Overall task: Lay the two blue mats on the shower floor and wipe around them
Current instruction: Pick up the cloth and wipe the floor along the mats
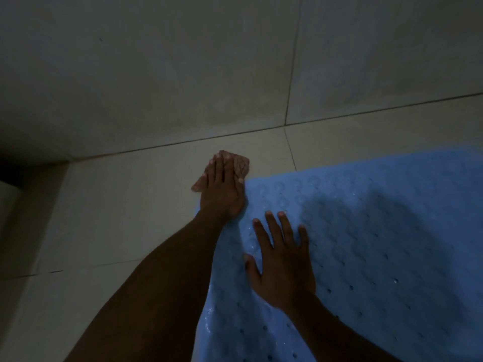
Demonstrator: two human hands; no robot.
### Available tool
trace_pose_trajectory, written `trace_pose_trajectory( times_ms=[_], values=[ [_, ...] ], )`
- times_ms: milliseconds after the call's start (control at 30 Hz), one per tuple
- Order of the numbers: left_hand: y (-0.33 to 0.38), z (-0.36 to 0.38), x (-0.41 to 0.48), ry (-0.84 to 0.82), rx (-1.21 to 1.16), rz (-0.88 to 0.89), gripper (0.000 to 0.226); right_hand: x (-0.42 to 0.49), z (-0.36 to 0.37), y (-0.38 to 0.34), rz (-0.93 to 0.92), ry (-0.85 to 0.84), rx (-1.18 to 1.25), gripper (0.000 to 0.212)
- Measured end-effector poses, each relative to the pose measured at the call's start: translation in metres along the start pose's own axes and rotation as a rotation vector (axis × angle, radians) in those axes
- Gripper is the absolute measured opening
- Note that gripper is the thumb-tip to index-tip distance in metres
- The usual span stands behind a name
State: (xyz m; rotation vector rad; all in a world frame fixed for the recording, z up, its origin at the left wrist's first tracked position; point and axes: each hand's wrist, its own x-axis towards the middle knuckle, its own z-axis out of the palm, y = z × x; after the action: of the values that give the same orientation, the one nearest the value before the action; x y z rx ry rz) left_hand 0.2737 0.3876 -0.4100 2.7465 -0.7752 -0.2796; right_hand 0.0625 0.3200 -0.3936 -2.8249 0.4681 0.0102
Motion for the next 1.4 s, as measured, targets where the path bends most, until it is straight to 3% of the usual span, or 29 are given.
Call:
trace_pose_trajectory(
  times_ms=[133,267,367,500,667,867,1000,1100,1200,1300,1400],
  values=[
    [-0.006,0.002,0.002,0.053,-0.004,-0.017,0.082,0.007,-0.008,0.012,-0.048,0.070,0.063,0.071],
    [-0.007,0.003,0.005,0.012,0.029,0.018,0.083,0.028,-0.024,0.083,0.150,0.145,-0.093,0.072],
    [-0.013,0.005,0.018,-0.025,0.072,0.018,0.088,0.019,-0.016,0.103,0.136,0.143,-0.174,0.073],
    [0.018,0.002,0.029,-0.105,0.097,0.118,0.085,0.018,-0.017,0.099,0.138,0.132,-0.167,0.073],
    [0.106,0.026,0.051,-0.169,0.066,0.388,0.087,0.019,-0.018,0.101,0.133,0.152,-0.129,0.072],
    [0.087,0.007,-0.023,-0.005,-0.103,0.204,0.067,0.021,-0.018,0.102,0.137,0.169,-0.131,0.069],
    [0.091,0.033,-0.120,0.028,0.037,-0.063,0.070,0.019,-0.018,0.099,0.142,0.147,-0.121,0.069],
    [0.095,0.039,-0.123,0.049,0.086,-0.092,0.071,0.029,-0.026,0.101,0.152,0.243,-0.034,0.068],
    [0.094,0.036,-0.120,0.043,0.109,-0.082,0.071,0.082,-0.044,0.087,-0.090,0.352,0.018,0.058],
    [0.093,0.037,-0.124,0.037,0.099,-0.090,0.071,0.131,-0.052,0.074,-0.334,0.081,-0.024,0.049],
    [0.093,0.035,-0.122,0.029,0.090,-0.082,0.071,0.145,-0.049,0.096,-0.304,-0.125,-0.029,0.049]
  ],
)
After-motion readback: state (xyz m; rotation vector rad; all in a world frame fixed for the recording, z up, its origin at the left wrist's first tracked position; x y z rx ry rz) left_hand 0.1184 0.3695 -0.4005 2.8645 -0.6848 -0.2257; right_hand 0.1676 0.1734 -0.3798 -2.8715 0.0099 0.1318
